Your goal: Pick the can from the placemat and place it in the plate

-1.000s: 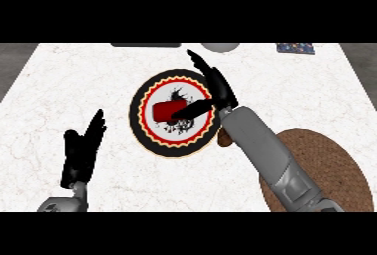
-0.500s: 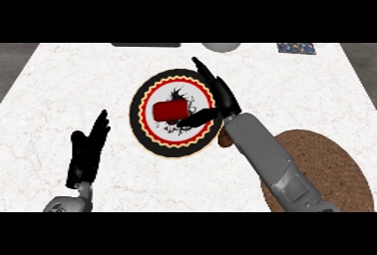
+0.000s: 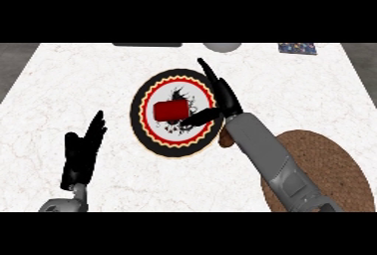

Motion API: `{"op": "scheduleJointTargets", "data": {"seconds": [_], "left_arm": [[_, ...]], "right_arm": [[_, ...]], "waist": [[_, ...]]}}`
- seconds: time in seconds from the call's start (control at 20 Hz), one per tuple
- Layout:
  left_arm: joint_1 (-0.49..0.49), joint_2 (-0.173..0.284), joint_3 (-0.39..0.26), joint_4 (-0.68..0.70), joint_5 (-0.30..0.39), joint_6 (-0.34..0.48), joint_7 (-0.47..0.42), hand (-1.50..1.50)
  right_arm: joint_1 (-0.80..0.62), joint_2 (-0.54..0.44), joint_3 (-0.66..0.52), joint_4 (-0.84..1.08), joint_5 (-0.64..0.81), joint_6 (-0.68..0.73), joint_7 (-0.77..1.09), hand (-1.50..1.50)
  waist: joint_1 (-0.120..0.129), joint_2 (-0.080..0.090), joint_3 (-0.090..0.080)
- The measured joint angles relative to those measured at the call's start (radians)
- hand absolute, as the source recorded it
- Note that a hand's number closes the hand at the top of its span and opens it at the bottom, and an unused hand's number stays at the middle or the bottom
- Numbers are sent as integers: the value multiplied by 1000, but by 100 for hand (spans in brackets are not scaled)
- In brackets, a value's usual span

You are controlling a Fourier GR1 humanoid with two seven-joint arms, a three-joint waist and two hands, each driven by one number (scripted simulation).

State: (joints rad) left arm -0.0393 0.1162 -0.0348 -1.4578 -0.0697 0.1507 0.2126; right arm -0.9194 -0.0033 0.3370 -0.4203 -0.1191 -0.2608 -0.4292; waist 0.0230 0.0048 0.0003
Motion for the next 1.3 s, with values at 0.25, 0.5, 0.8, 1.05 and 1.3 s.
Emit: {"op": "scheduleJointTargets", "data": {"seconds": [0.25, 0.5, 0.8, 1.05, 1.3], "left_arm": [[4, -6, -7, -39, -14, 3, 37, 0], [14, -7, -2, -45, -19, -1, 28, 0], [-4, -6, 23, -10, -13, -13, 6, 0], [11, -13, 22, -1, -17, -20, -9, 0], [27, -25, 9, -35, -27, -16, 10, 0]], "right_arm": [[8, 2, 21, 4, 4, -42, 16, -150], [-6, -1, -15, 66, 31, -56, -7, -150], [10, -15, -57, 101, 71, -48, -38, -150], [9, -41, -96, 138, 97, -48, -58, -150], [16, -73, -150, 162, 98, -41, -108, -150]], "waist": [[-1, -1, 0], [-3, 0, 0], [-8, -1, 0], [-7, 0, 0], [-5, 1, 0]]}}
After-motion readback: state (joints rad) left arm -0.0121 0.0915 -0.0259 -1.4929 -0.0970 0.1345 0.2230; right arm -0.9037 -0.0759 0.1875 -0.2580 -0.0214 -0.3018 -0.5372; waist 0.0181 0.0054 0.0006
